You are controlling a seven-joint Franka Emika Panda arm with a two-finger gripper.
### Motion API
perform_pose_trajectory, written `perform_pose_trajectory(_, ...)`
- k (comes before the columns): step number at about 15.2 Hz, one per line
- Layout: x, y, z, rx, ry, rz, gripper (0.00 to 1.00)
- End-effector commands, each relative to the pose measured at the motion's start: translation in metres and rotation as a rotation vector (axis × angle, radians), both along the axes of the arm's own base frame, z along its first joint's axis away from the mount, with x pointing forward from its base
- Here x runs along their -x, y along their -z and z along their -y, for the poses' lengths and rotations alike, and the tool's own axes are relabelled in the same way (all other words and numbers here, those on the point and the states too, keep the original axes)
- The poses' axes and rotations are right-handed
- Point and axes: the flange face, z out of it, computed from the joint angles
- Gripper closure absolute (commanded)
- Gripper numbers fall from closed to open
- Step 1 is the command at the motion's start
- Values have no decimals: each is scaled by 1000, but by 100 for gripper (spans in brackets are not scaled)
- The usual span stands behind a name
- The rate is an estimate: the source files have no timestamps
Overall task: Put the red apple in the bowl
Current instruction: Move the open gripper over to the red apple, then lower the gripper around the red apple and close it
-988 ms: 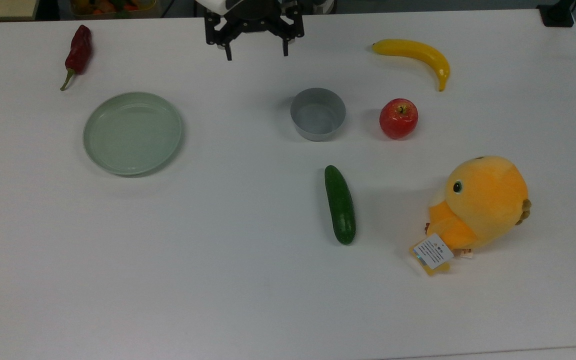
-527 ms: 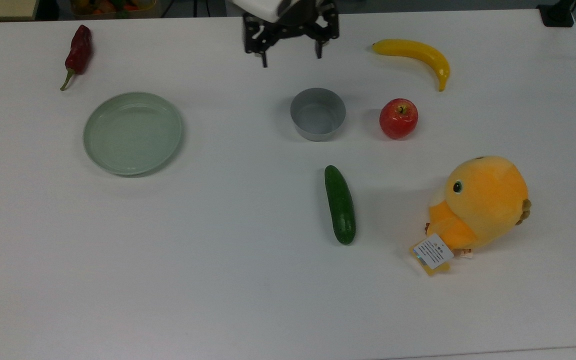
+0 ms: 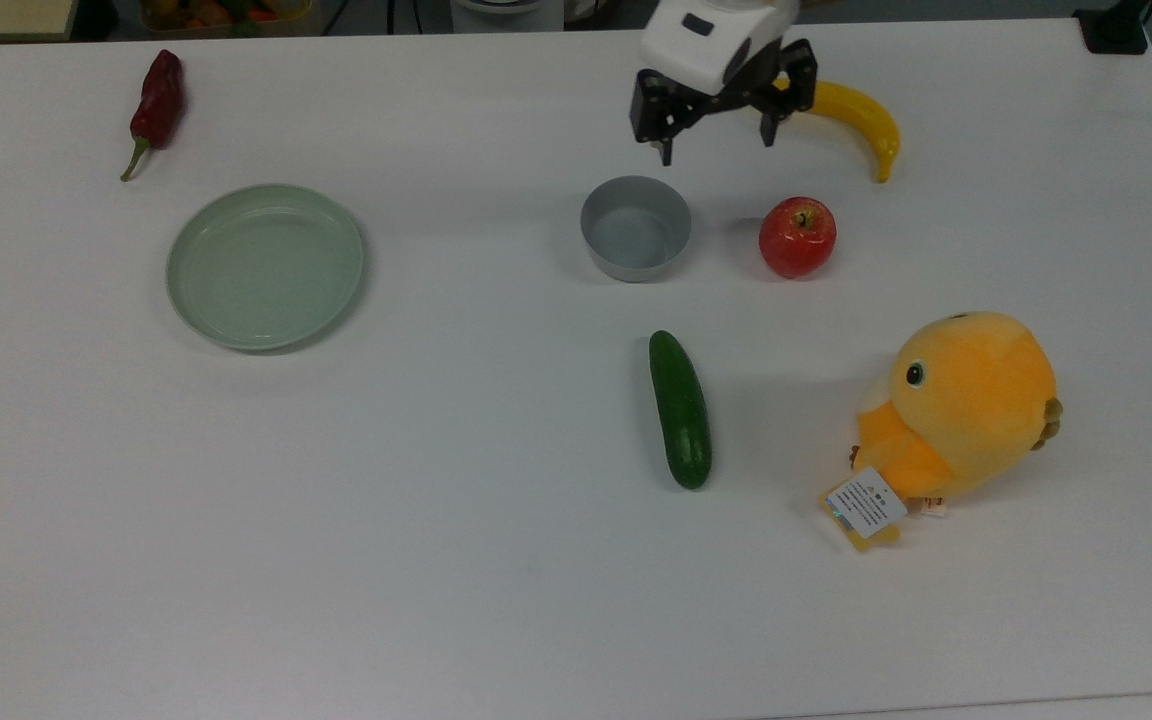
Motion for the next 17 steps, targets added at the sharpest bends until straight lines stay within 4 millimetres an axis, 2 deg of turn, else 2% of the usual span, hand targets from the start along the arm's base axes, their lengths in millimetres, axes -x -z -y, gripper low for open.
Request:
perform_pose_trajectory(1, 4, 14, -37, -17, 103, 24, 0)
perform_pose_trajectory(7, 10, 53, -88, -11, 187, 76, 0)
perform_pose_trajectory(10, 14, 83, -107, 39, 173, 88, 0)
perform_pose_trajectory(12, 18, 96, -115, 61, 165, 85, 0)
perform_pose_trajectory(17, 17, 110, -116, 77, 160, 73, 0)
